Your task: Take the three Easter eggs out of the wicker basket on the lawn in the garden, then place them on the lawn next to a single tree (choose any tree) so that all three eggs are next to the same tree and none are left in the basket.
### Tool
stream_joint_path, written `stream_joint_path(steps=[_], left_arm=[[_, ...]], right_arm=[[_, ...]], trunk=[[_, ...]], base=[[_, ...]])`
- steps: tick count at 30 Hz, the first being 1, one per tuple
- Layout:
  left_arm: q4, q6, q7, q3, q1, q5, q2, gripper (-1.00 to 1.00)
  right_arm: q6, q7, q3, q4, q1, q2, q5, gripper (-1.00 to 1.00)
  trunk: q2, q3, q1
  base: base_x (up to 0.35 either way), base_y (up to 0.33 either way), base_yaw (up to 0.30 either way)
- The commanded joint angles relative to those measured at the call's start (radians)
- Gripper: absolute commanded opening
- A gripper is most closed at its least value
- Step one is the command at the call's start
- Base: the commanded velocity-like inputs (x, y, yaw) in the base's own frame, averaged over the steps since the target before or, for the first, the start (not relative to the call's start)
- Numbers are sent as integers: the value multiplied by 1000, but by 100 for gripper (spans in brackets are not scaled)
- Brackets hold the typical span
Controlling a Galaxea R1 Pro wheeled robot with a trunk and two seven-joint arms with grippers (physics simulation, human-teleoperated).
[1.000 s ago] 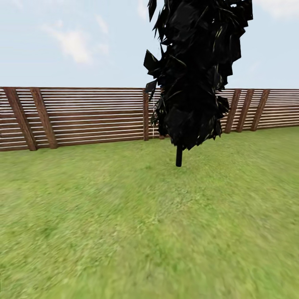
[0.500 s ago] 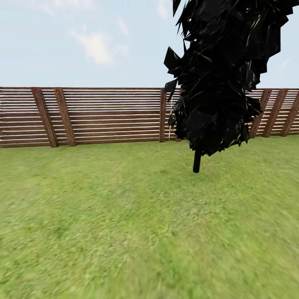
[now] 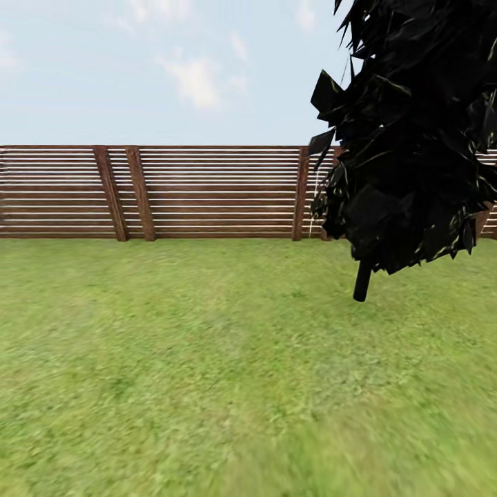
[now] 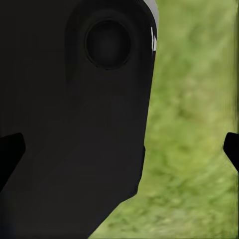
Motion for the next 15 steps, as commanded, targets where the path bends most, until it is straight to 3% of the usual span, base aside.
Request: stream_joint_path(steps=[1,12,15], left_arm=[[-2,-1,1,0,1,-1,0,100],[-3,0,3,0,1,0,0,100],[-3,0,2,0,0,0,0,100]], right_arm=[[0,0,0,2,-1,0,7,100],[-1,0,0,1,-1,0,9,100],[-1,1,0,2,-1,0,9,100]], trunk=[[0,-1,1],[0,-1,1],[0,-1,1]], base=[[336,0,252],[336,0,247],[336,0,56]])
